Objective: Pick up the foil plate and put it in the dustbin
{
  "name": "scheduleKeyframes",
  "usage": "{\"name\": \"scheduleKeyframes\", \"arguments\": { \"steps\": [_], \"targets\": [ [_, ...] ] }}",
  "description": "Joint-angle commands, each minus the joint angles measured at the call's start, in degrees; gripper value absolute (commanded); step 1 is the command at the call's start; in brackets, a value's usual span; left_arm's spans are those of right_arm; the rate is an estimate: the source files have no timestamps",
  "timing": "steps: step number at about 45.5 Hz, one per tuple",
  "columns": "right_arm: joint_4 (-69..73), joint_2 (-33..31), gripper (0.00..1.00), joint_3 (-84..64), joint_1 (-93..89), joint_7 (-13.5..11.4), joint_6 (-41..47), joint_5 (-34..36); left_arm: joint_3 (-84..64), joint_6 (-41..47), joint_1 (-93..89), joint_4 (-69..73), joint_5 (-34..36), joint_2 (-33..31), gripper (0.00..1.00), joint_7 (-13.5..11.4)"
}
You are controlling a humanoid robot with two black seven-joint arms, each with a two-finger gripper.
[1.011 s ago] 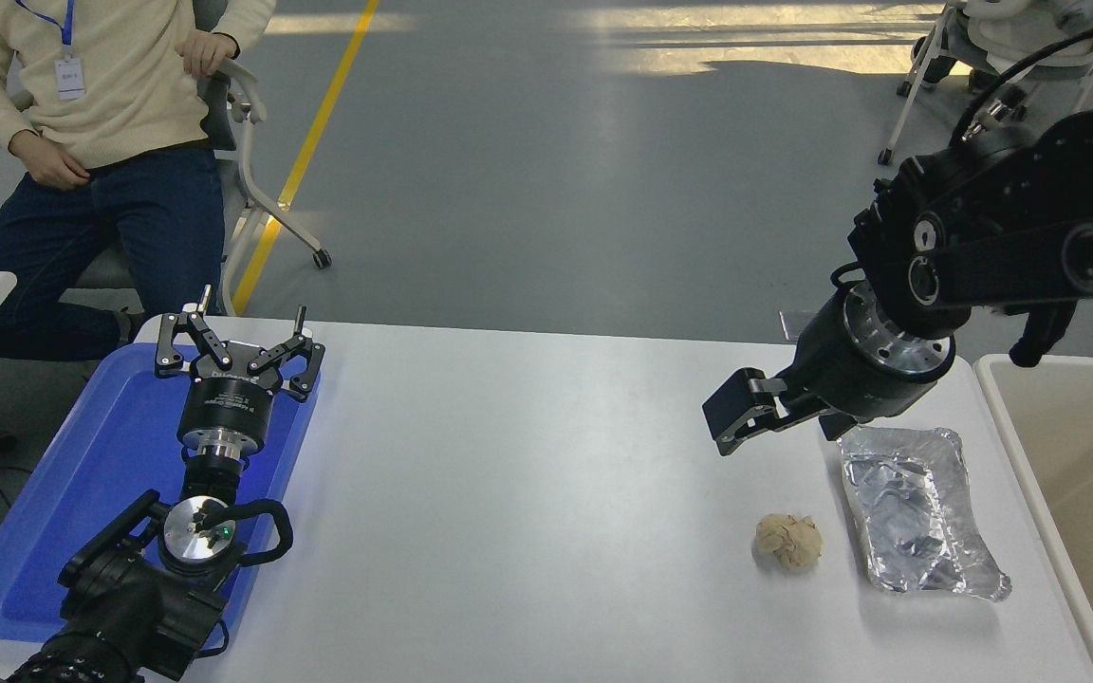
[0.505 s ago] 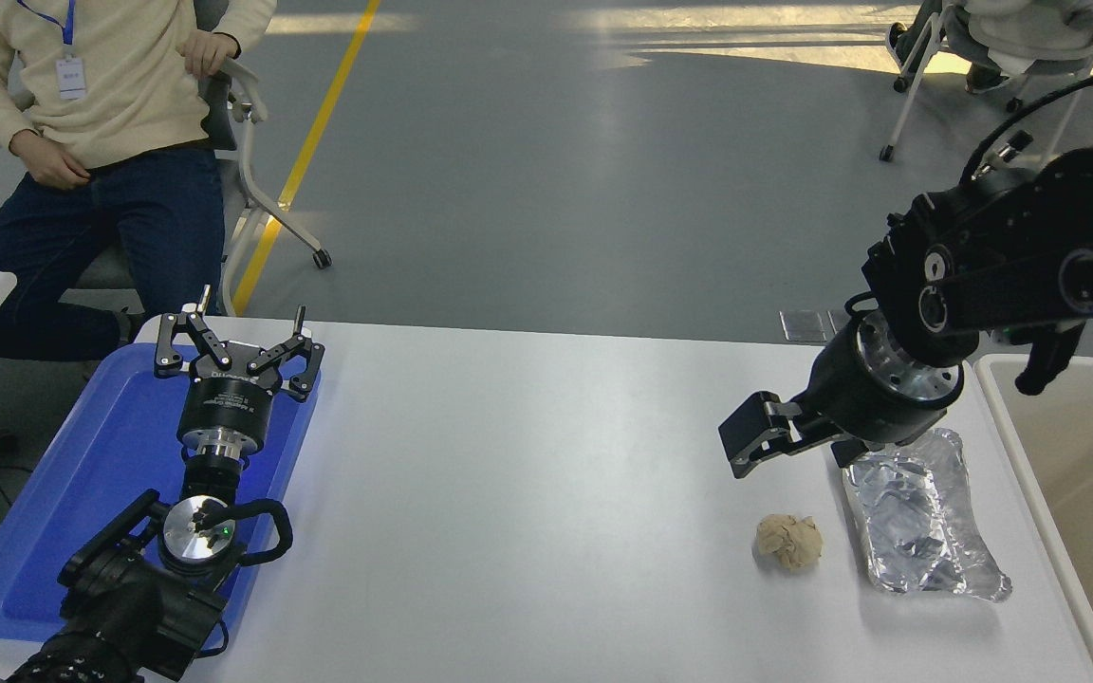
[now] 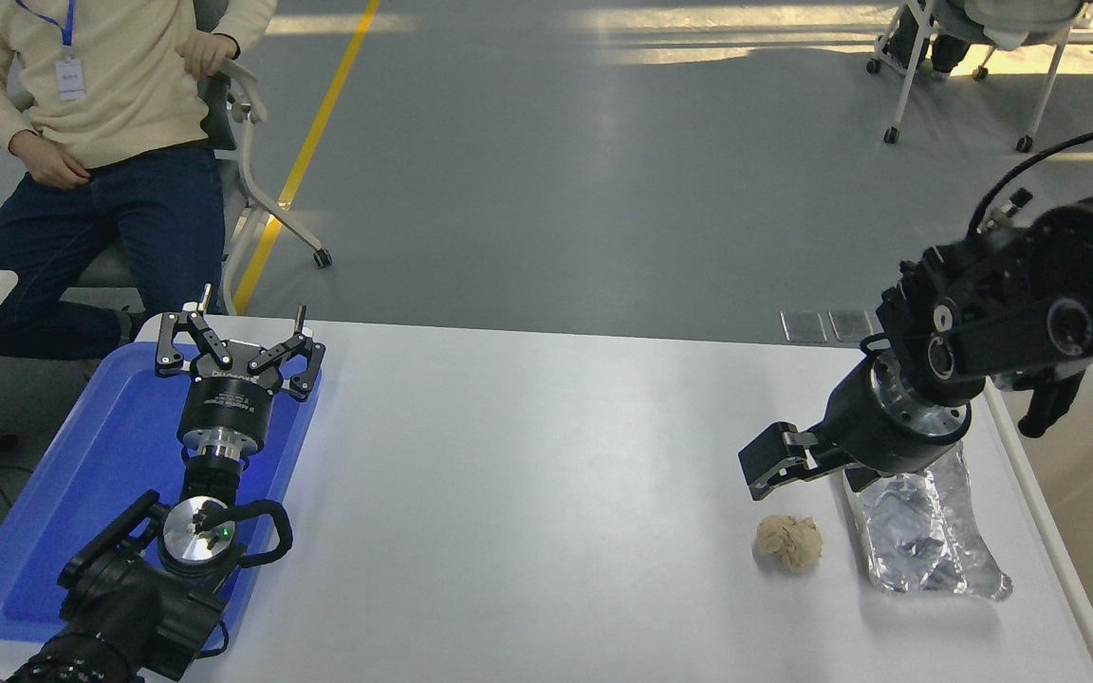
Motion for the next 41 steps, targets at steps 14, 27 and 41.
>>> {"name": "scheduleKeyframes", "arguments": {
  "steps": [14,27,41],
  "targets": [
    [-12.09,-10.15,1.0,-4.85,-17.66,-0.1,-12.89,-14.13,0.0,0.01,0.0,0.0,-0.01,0.01,1.0,0.0],
    [-20.53,-10.23,1.0,-4.68,-26.19,-0.54,-16.23,-14.13,0.0,0.01,0.0,0.0,-0.01,0.01,1.0,0.0],
    [-36.44,-10.15,1.0,-0.9,-39.28,-0.62,-16.49,-13.51,0.0,0.01,0.0,0.0,-0.01,0.01,1.0,0.0]
  ]
}}
